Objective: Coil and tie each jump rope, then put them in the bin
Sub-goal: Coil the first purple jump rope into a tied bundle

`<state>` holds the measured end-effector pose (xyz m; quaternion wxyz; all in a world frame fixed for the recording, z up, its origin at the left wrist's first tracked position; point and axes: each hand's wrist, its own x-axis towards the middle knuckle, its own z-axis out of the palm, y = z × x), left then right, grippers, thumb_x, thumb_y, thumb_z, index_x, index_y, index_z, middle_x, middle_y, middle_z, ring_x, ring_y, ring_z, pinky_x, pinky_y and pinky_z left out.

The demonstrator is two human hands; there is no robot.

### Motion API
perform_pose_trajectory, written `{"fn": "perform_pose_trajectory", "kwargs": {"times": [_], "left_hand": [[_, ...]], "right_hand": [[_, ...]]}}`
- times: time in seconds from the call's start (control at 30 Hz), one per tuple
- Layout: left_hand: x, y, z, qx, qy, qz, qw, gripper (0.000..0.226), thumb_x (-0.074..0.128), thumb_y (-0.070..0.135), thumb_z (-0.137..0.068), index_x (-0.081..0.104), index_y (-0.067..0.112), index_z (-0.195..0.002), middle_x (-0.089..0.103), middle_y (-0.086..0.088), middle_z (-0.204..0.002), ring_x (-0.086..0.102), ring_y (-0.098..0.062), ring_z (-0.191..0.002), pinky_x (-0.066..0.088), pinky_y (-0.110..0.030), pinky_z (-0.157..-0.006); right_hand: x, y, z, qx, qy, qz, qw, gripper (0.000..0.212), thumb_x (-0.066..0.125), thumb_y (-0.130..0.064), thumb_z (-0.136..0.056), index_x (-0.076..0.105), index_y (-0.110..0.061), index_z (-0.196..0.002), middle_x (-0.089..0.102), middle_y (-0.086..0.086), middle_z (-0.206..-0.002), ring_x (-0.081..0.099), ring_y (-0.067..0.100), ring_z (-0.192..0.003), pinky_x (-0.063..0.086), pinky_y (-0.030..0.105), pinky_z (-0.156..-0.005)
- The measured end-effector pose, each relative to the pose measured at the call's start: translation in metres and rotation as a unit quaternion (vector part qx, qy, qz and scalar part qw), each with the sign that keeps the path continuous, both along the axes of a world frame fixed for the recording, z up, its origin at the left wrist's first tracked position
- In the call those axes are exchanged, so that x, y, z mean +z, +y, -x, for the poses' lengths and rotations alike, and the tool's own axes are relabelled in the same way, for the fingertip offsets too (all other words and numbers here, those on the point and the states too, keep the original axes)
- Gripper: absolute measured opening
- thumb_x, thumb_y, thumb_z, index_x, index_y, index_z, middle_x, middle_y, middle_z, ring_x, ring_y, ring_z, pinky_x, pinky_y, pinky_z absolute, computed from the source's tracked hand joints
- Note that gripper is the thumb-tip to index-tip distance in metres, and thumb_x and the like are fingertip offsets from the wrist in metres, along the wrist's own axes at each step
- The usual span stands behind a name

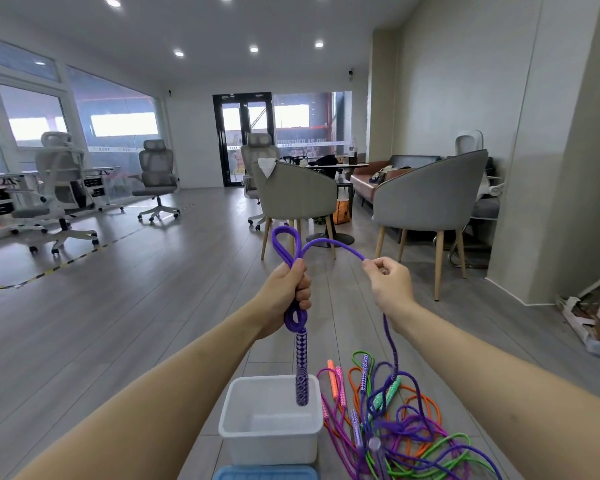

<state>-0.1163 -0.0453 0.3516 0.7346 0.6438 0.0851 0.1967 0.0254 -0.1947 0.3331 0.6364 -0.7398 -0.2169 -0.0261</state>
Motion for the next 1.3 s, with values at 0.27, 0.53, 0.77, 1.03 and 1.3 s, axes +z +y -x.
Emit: {"fn": "perform_pose_trajectory", "kwargs": {"times": [0.27, 0.53, 0.77, 1.03, 1.3], "left_hand": [[-0.006, -0.008, -0.003, 0.009, 0.002, -0.025, 1.0, 0.02, 0.04, 0.025, -0.111, 0.049, 0.01, -0.12, 0.042, 0.001, -0.071, 0.043, -0.011, -0.062, 0.044, -0.028, -0.065], [-0.012, -0.008, -0.009, 0.014, -0.02, -0.075, 0.997, 0.032, 0.036, 0.03, -0.112, 0.051, 0.006, -0.127, 0.047, 0.001, -0.074, 0.046, -0.011, -0.065, 0.048, -0.029, -0.067], [-0.014, -0.007, -0.011, 0.061, -0.019, -0.082, 0.995, 0.035, 0.035, 0.031, -0.112, 0.05, 0.003, -0.126, 0.048, -0.009, -0.086, 0.047, -0.014, -0.07, 0.048, -0.031, -0.069], [0.003, 0.013, -0.012, 0.153, -0.097, 0.222, 0.958, 0.025, 0.038, 0.031, -0.111, 0.05, 0.013, -0.099, 0.054, -0.001, -0.074, 0.057, -0.015, -0.065, 0.055, -0.033, -0.068], [0.004, 0.072, 0.016, 0.169, -0.112, 0.296, 0.933, 0.034, 0.042, 0.043, -0.109, 0.047, 0.019, -0.086, 0.039, 0.007, -0.06, 0.031, -0.006, -0.041, 0.029, -0.018, -0.036]], "right_hand": [[0.007, 0.02, 0.03, 0.114, 0.032, -0.033, 0.992, 0.031, 0.051, -0.013, -0.106, 0.064, -0.022, -0.133, 0.066, -0.003, -0.099, 0.057, 0.012, -0.079, 0.048, 0.026, -0.066], [0.006, 0.024, 0.049, 0.187, 0.007, -0.052, 0.981, 0.016, 0.066, -0.01, -0.097, 0.074, -0.016, -0.11, 0.073, 0.006, -0.093, 0.062, 0.014, -0.077, 0.049, 0.018, -0.06], [0.011, 0.026, 0.059, 0.241, 0.003, -0.034, 0.97, 0.029, 0.057, 0.002, -0.098, 0.074, -0.013, -0.116, 0.07, 0.001, -0.08, 0.059, 0.009, -0.07, 0.051, 0.02, -0.064], [0.014, 0.017, 0.062, 0.318, 0.05, 0.043, 0.946, 0.016, 0.063, -0.018, -0.101, 0.065, -0.011, -0.116, 0.07, 0.007, -0.08, 0.057, 0.015, -0.058, 0.044, 0.026, -0.051], [0.001, -0.02, 0.022, 0.311, 0.017, 0.207, 0.928, 0.02, 0.056, -0.019, -0.1, 0.073, -0.01, -0.094, 0.051, 0.001, -0.067, 0.041, 0.009, -0.052, 0.033, 0.023, -0.049]]}}
